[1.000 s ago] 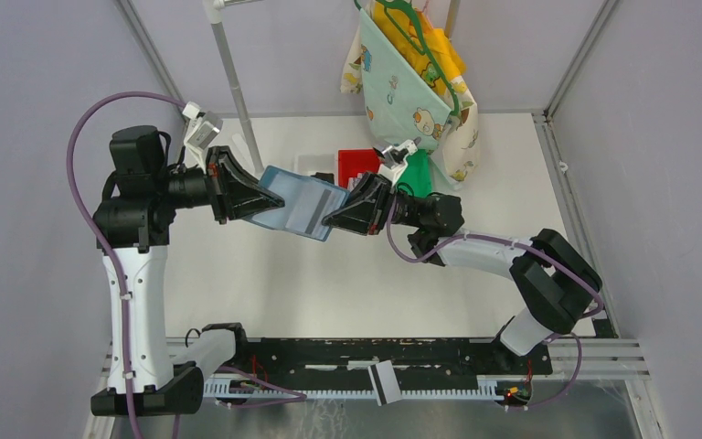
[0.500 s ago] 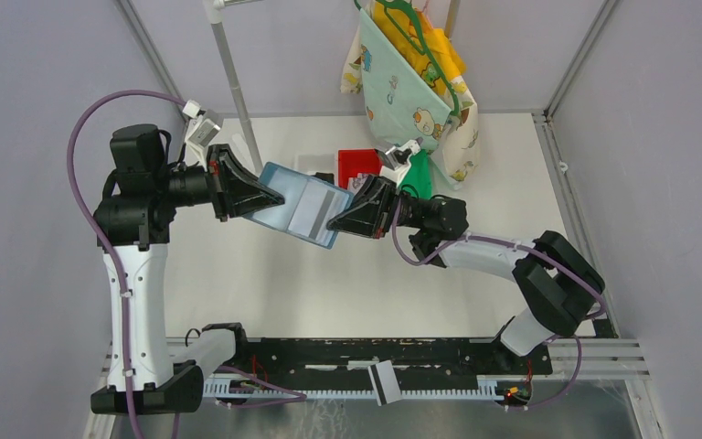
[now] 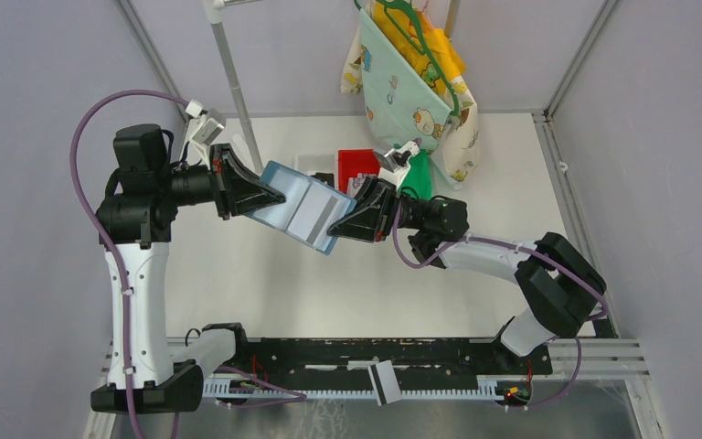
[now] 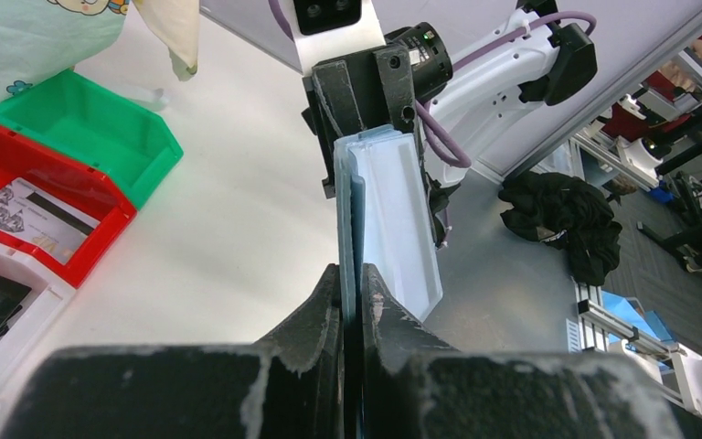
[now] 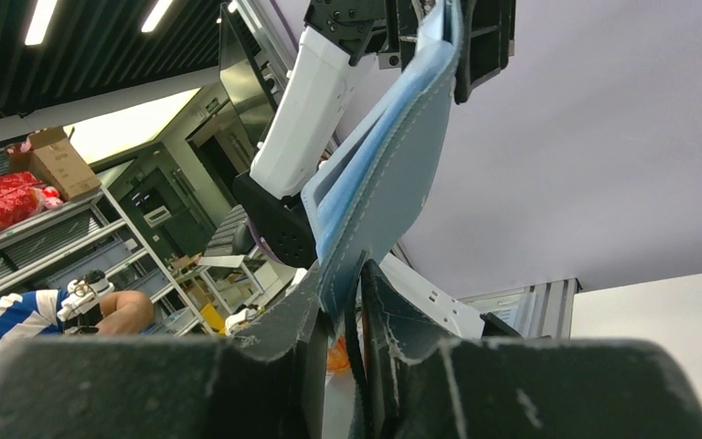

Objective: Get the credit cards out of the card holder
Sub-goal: Remove the credit card from the card holder.

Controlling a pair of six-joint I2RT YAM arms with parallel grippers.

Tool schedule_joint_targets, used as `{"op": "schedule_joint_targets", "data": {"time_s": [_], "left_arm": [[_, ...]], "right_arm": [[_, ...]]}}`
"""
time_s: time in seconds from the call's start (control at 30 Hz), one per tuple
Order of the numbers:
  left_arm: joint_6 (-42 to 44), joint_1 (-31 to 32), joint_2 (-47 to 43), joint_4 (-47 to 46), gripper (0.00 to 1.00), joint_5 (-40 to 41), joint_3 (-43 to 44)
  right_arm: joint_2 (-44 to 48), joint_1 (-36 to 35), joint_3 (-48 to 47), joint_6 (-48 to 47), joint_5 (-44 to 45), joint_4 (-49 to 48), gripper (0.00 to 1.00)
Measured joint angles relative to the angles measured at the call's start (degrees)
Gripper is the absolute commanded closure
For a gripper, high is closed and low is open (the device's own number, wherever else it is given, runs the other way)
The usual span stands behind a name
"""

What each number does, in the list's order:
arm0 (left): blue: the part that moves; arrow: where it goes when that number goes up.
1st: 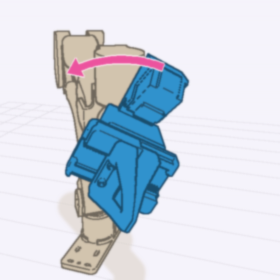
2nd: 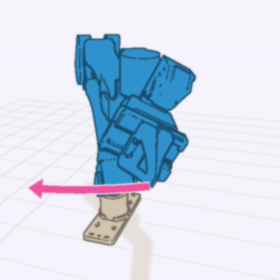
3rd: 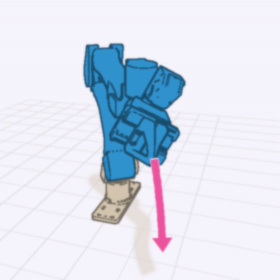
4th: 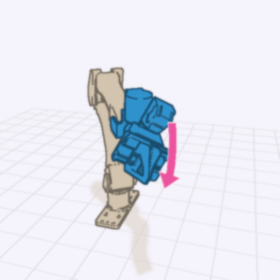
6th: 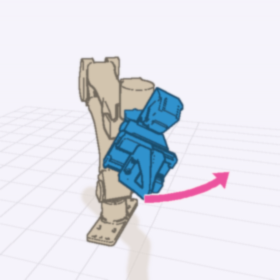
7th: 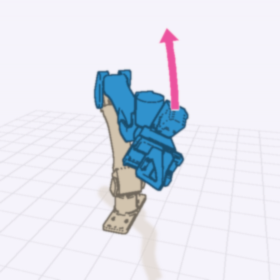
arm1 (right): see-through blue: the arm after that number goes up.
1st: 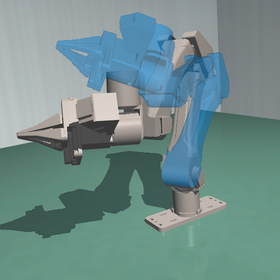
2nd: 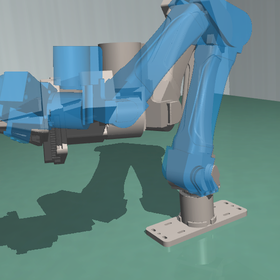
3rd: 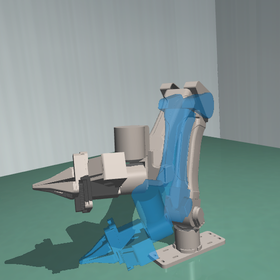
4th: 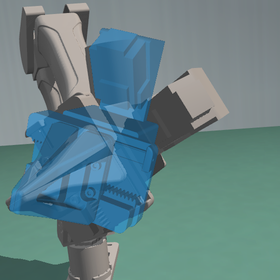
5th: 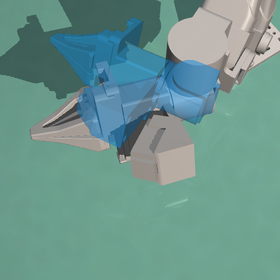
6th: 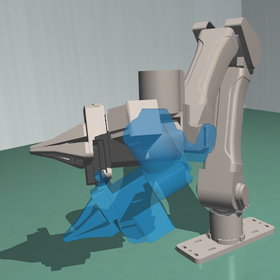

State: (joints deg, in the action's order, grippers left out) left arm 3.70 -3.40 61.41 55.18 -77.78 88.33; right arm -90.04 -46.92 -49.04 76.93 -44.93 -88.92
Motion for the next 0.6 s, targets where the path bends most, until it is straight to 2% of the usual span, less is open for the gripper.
{"op": "schedule_joint_targets", "data": {"time_s": [0.07,0.13,0.27,0.33,0.43,0.6], "left_arm": [[0.0,0.0,0.0,0.0,0.95,0.2,0.0],[0.0,0.0,-0.1,0.0,0.95,0.4,0.0],[0.1,0.0,-0.2,0.0,0.95,1.0,-0.1],[0.2,0.0,-0.3,0.0,0.95,1.2,-0.4],[0.5,0.0,-0.3,0.0,0.95,1.2,-0.6],[0.8,0.0,-0.4,0.0,0.95,1.2,-0.6]], "right_arm": [[0.0,0.0,-0.5,-0.1,-0.3,0.0,0.77],[0.1,0.2,-1.1,-0.8,-0.5,0.2,0.69],[2.0,0.2,-1.4,-6.9,-0.5,5.6,0.66],[3.6,0.2,-1.5,-10.3,-0.4,9.4,0.68],[5.7,0.2,-1.9,-14.5,-0.3,13.7,0.77],[6.2,0.1,-2.5,-17.2,-0.3,16.2,0.76]]}}
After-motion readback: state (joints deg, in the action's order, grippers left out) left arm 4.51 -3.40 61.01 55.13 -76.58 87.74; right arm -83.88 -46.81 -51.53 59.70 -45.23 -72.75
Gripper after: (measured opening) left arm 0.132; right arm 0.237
